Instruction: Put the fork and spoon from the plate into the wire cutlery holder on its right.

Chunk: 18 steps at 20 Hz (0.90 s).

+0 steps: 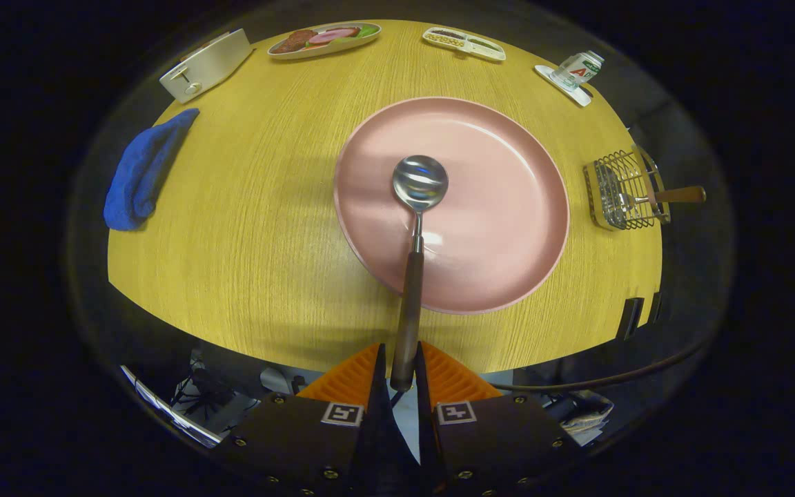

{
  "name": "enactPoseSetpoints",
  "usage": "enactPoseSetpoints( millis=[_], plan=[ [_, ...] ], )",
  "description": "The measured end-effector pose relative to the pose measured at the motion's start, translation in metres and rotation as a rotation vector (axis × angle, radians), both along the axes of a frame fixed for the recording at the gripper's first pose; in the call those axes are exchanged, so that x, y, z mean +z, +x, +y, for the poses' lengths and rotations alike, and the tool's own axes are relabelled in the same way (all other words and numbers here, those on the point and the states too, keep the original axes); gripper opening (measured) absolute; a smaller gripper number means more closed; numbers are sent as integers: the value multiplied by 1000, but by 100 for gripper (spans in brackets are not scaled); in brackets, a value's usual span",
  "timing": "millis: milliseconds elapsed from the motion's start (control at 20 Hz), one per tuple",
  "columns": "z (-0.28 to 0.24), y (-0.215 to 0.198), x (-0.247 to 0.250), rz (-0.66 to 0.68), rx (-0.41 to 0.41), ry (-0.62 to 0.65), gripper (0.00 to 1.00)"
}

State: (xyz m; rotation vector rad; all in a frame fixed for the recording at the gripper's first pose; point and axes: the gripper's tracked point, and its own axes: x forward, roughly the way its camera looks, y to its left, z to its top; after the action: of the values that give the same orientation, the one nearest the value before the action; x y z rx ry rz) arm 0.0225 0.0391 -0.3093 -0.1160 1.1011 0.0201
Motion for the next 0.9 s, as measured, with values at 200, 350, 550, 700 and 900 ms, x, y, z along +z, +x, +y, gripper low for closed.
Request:
enactPoseSetpoints(
  millis=[200,350,550,700,900],
  plan=[
    [-3,-1,-3,6,3,-26,21],
    [-5,-1,0,0,10,-22,13],
    [0,-2,5,-7,-9,1,3],
    [0,-3,13,-19,-18,0,3],
    [-10,-8,31,-22,-58,-30,3]
  ],
)
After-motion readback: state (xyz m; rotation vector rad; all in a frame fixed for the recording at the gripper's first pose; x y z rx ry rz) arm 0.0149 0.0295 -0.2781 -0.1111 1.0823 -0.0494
